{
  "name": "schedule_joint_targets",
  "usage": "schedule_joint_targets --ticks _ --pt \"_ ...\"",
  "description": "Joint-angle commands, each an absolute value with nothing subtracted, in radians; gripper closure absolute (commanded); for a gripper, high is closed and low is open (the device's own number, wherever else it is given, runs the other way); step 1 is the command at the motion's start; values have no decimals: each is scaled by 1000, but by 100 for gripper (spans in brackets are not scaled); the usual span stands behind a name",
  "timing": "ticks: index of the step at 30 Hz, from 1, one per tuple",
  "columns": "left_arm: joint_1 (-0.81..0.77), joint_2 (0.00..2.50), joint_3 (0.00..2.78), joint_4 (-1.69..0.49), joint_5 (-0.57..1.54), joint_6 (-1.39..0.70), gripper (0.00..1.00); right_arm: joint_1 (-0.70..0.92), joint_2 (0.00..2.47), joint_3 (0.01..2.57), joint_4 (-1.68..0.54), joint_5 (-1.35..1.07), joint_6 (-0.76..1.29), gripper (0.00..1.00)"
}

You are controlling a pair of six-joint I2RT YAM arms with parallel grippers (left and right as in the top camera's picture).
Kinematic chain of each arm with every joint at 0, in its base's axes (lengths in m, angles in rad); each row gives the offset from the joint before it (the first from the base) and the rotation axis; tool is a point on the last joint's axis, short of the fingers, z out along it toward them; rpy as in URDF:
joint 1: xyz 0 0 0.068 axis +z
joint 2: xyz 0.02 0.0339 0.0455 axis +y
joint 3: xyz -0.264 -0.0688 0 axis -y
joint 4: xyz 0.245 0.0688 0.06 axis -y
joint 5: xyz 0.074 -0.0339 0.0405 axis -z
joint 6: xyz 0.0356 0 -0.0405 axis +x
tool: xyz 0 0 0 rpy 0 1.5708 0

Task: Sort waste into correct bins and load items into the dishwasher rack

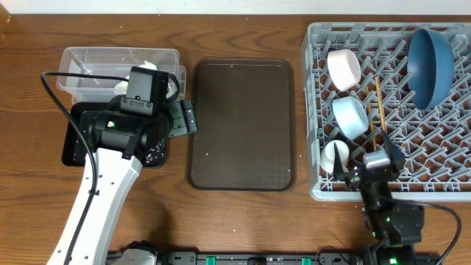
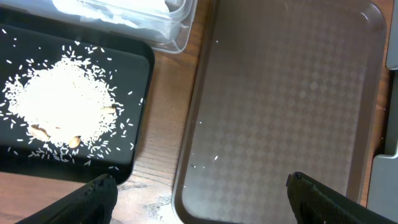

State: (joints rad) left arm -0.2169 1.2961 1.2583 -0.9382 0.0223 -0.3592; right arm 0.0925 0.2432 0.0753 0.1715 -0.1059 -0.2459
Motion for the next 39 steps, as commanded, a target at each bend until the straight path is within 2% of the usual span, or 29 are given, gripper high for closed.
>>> schedule_joint_targets --ticks 1,12,39 --pt "-213 1302 1274 -942 14 -349 10 86 160 11 176 -117 -232 1" --pt "-213 1302 1274 -942 14 -349 10 86 21 6 -71 -112 -232 1" --pt "-213 1302 1274 -942 14 -349 10 86 6 6 -67 -102 -233 1"
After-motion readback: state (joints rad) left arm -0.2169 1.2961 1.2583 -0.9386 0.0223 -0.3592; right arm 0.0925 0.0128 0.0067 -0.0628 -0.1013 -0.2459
